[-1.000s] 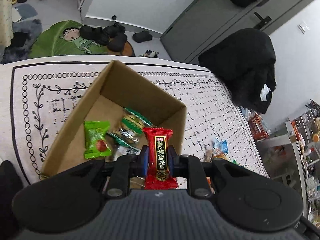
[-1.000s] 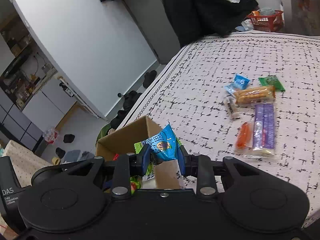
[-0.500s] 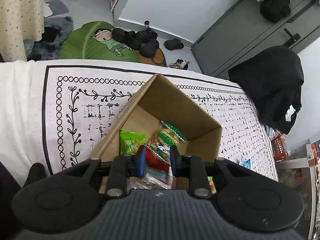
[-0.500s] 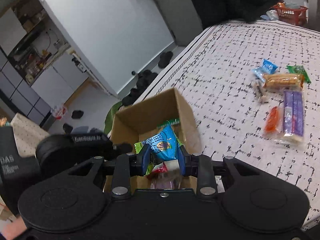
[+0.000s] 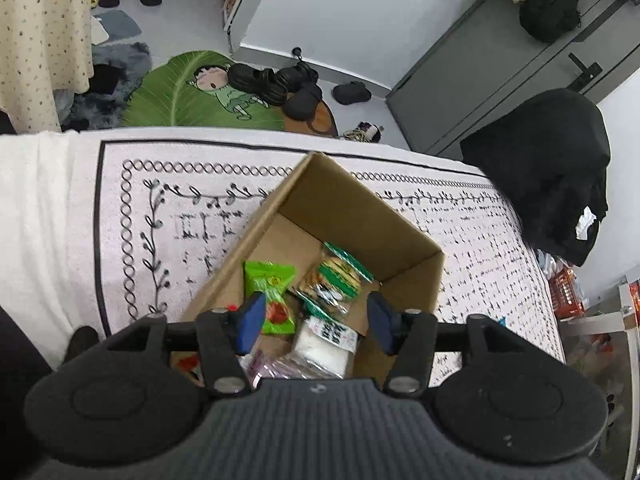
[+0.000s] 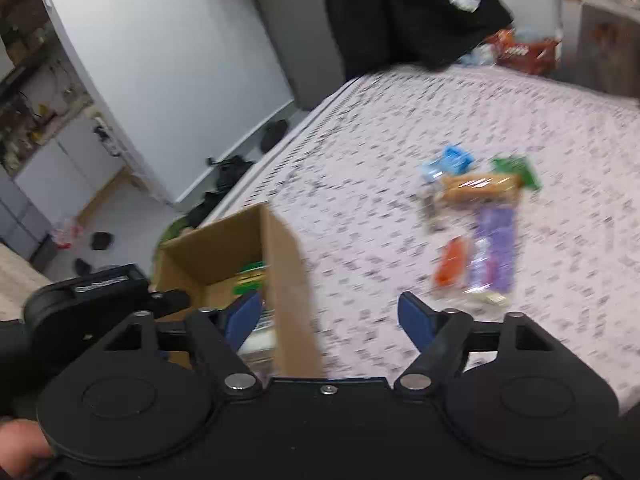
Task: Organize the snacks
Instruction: 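Move both tools back toward the snack pile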
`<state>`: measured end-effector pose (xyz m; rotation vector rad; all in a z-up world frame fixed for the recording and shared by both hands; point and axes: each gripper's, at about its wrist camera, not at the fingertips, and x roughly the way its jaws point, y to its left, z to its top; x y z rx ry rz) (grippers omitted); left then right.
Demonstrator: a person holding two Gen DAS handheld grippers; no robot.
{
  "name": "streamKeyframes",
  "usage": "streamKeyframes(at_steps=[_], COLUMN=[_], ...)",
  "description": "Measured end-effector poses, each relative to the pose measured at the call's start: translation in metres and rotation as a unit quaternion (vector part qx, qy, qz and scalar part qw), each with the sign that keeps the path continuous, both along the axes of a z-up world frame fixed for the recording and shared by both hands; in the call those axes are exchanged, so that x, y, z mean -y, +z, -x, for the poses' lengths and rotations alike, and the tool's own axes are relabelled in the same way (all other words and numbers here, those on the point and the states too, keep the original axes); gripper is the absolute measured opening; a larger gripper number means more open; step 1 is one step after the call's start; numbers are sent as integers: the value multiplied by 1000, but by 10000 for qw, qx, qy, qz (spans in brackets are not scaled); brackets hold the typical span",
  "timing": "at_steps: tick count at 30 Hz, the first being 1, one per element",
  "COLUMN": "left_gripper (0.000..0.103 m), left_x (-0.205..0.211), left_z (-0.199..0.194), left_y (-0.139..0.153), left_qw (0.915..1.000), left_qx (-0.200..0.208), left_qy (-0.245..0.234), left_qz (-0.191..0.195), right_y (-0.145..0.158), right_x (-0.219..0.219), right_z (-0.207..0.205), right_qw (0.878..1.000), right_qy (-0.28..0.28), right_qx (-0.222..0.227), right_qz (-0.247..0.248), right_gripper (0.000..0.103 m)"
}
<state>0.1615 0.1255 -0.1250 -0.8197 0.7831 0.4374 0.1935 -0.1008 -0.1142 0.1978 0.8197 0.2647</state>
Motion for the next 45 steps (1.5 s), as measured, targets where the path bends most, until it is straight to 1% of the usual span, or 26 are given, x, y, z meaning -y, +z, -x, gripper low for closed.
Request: streamKeyframes(at_steps=[1,2,3,5,10,11,12,16,18,19,21,26,30,34,39,41,45], left_gripper=[59,60,61,63,67,69,73,80,90,92,103,103,103,103,103,103,103], left_x=[2,4,7,13,27,30,33,46,53,56,62,78,86,94,108,113,120], left_z=[0,0,0,-2,-4,-4,-5,-5,-6,-7,-8,-11,-12,-14,-16,-18,-23], left_y=[-1,-1,-2,-2,2,3,4,9,10,10,11,12,14,16,19,17,13], left_qw=[10000,9999,9999,9999,9996,9994,9993,9974,9960,9953,9936,9896,9872,9842,9786,9775,9755], left_qx=[1,-8,-22,-43,24,47,69,187,250,290,341,480,563,648,787,748,673], left_qy=[-9,-34,-60,-120,-296,-324,-359,-555,-677,-736,-907,-1168,-1276,-1402,-1620,-1668,-1844], left_qz=[68,102,91,39,-18,-60,-112,-411,-530,-556,-582,-684,-774,-864,-991,-1054,-998], right_y=[0,-1,-1,-2,-2,-2,-2,0,0,0,-1,-4,-10,-17,-27,-32,-41], right_x=[4,9,14,25,41,44,47,59,64,67,73,87,96,109,120,122,129], right_z=[-1,-2,-4,-7,-10,-11,-11,-9,-7,-7,-7,-8,-11,-12,-16,-17,-20], right_qw=[10000,9999,10000,9999,9995,9994,9993,9993,9993,9993,9993,9996,9990,9990,9982,9972,9942], right_qy=[-35,-50,-56,-88,-235,-271,-309,-332,-342,-343,-331,-283,-390,-443,-530,-585,-716], right_qx=[2,-13,-55,-133,-127,-140,-136,-60,-10,-9,17,33,3,46,-27,-75,-88], right_qz=[78,91,57,18,143,151,155,162,181,178,147,64,195,56,-283,-462,-797], right_gripper=[85,86,86,91,101,103,103,103,103,103,103,103,103,103,103,103,103])
